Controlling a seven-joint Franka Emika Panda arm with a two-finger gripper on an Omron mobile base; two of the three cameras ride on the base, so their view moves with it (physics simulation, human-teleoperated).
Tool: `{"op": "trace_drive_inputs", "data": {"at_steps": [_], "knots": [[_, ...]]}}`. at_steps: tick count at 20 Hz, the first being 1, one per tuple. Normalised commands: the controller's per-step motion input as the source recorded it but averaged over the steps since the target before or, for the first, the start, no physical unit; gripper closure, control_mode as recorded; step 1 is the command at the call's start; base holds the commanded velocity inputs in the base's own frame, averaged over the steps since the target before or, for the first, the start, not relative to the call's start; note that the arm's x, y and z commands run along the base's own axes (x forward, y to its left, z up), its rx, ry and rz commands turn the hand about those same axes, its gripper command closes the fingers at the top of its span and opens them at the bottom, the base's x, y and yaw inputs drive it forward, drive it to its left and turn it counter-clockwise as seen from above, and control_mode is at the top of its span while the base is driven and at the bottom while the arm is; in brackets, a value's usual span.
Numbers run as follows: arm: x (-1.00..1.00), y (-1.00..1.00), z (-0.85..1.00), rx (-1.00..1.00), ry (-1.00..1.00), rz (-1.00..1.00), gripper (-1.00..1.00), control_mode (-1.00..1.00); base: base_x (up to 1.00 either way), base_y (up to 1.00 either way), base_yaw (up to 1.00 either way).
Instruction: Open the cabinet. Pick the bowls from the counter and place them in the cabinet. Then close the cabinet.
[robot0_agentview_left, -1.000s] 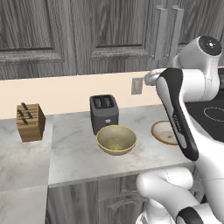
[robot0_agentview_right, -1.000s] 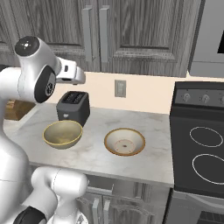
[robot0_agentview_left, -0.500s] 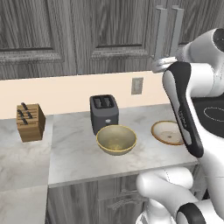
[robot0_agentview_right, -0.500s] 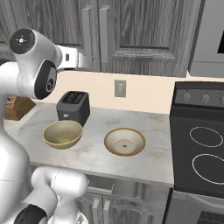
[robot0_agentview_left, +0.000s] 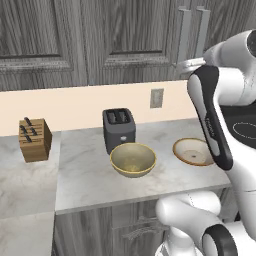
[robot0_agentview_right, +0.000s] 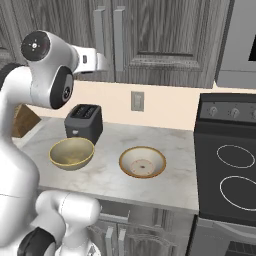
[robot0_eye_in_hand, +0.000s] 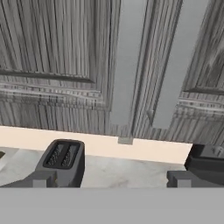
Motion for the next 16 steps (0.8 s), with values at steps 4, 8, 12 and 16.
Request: {"op": "trace_drive_inputs", "data": {"at_steps": [4,8,12,16], "knots": [[0.4,-0.05,0.0,0.0,0.0,0.0,-1.0,-1.0,0.0,0.0,0.0],[0.49,-0.01,0.0,0.0,0.0,0.0,-1.0,-1.0,0.0,0.0,0.0],[0.39,0.0,0.01,-0.02,-0.03,0.0,-1.0,-1.0,0.0,0.0,0.0],[0.34,0.0,0.0,-0.03,-0.08,0.0,-1.0,-1.0,0.0,0.0,0.0]]}}
